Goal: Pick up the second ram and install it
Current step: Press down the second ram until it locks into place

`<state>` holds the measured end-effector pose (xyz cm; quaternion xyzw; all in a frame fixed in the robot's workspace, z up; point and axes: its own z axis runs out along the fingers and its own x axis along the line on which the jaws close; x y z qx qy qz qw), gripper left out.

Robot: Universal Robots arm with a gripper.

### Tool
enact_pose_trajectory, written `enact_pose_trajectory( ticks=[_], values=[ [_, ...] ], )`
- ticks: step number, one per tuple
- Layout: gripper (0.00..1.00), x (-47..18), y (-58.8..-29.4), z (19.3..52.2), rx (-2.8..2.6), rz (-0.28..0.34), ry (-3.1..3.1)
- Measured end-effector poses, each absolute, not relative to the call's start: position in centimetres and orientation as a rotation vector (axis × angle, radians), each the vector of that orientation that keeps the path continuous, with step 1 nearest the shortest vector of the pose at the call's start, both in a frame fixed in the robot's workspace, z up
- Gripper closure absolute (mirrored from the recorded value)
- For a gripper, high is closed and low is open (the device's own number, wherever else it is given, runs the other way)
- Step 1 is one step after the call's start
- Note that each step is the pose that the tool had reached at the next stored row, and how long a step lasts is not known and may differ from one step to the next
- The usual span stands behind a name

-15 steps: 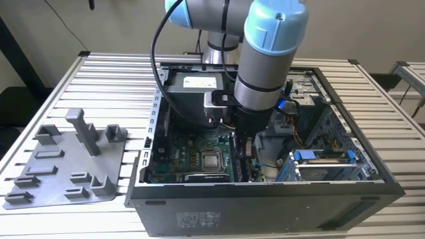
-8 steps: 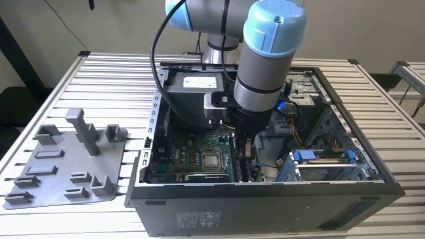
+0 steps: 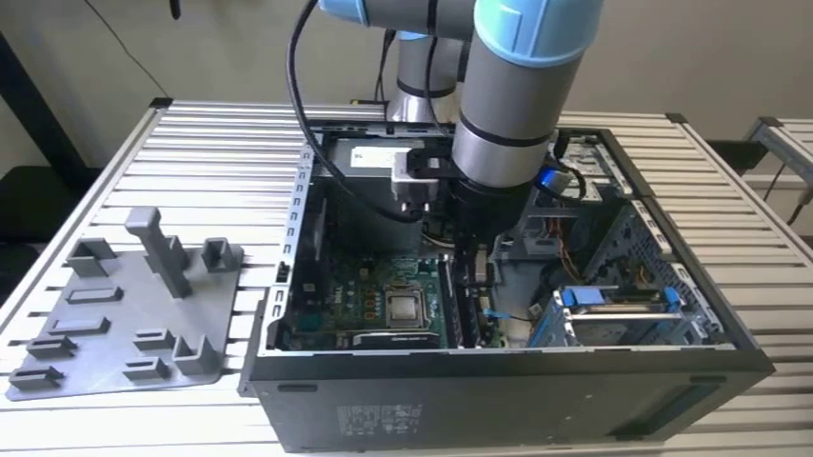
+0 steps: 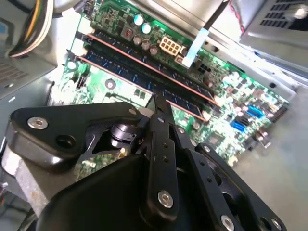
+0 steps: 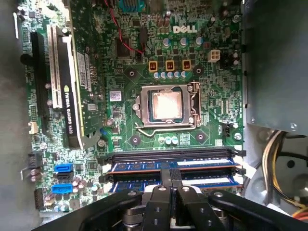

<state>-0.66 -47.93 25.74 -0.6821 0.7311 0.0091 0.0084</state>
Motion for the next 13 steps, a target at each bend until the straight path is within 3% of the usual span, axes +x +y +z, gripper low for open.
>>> enact_pose_trajectory(
  ticks=[4,13],
  values=[
    [0.89,-0.7,-47.9,27.3,-2.132,0.028,2.285],
    [0.89,-0.7,-47.9,27.3,-2.132,0.028,2.285]
  ],
)
